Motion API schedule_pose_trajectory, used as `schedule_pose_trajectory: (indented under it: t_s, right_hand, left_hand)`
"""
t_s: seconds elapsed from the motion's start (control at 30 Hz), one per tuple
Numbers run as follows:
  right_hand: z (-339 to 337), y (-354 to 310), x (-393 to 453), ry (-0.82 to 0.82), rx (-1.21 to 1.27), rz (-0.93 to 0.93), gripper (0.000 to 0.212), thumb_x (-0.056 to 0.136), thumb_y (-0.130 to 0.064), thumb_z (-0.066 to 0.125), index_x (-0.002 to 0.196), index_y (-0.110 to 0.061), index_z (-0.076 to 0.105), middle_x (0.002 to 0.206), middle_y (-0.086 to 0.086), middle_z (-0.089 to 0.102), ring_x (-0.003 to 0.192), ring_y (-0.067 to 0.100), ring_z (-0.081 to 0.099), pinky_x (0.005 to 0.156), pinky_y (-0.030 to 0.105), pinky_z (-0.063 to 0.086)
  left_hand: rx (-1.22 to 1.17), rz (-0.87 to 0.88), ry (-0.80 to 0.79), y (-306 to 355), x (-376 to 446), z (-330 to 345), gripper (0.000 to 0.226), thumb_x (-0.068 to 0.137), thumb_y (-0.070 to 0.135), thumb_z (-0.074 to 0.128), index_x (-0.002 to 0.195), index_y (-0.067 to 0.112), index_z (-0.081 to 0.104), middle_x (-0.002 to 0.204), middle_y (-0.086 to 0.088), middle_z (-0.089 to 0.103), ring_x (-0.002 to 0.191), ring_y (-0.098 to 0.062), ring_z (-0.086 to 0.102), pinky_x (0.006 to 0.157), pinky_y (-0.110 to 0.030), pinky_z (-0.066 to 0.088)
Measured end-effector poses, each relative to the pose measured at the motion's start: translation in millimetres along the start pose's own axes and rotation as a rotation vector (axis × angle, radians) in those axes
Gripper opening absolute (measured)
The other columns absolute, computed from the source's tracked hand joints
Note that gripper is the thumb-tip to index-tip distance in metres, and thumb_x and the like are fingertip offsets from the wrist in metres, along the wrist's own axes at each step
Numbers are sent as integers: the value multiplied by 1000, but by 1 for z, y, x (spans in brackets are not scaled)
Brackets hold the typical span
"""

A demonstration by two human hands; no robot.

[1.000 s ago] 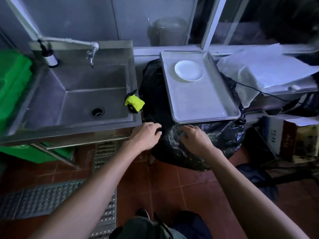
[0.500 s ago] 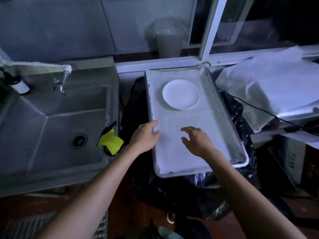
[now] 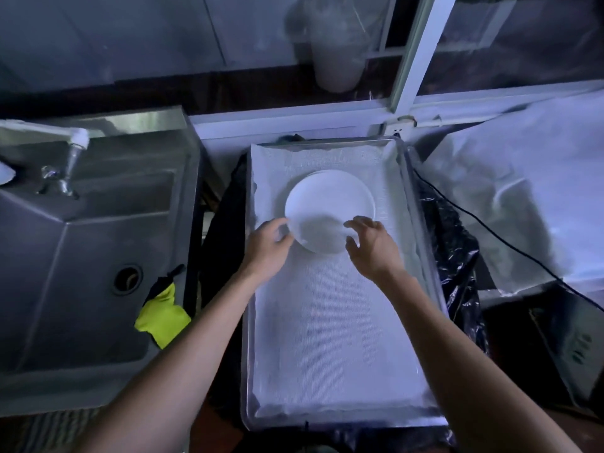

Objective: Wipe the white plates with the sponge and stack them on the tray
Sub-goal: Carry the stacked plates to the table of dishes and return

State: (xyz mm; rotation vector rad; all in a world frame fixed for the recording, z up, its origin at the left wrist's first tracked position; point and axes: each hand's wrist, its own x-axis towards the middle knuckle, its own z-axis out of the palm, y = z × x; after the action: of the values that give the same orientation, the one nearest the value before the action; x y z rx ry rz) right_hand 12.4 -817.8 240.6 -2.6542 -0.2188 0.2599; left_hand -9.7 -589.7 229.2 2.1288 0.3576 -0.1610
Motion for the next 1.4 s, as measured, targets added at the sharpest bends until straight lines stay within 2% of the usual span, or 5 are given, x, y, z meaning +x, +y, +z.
schedule_pose_trajectory:
  t_s: [0.33,0.63,1.0,1.13,1.4]
  right_hand:
    - [11,24,59,76,83,146,49,93,-17,57,142,-16,52,161,12,28,141,35,29,109,46,39]
    - [24,30,80,75,228,230,56,89,-11,60,144,-14,49,160,16,29,135,45,36,109,50,38]
    - [34,29,54,231,510,278,52,83,-13,66,135,-17,59,137,10,48,118,29,52,93,18,37]
    - [36,21,32,332,582,243,50,85,-14,66,134,-20,59,140,5,45,120,18,50,93,6,29]
    - [27,5,-15,460,561,270,38,88,-14,65,126,-21,65,147,3,43,130,18,47,103,17,34]
  left_hand:
    - [-222,-195,132,6,62,30,36,92,22,65,127,29,68,104,5,67,93,-13,63,85,-28,50]
    - [-384,-221,142,10,79,45,35,95,14,62,129,22,68,133,13,64,124,-7,54,104,-24,41]
    - [-277,-64,264,2,49,59,43,91,1,61,127,23,67,135,1,54,104,24,48,82,3,35]
    - [-277,41,339,5,29,60,46,88,-4,63,129,19,66,130,-3,52,113,13,50,87,1,36]
    - [-196,134,278,23,-3,51,45,89,-4,63,130,14,68,126,-9,47,117,-16,50,95,-8,39]
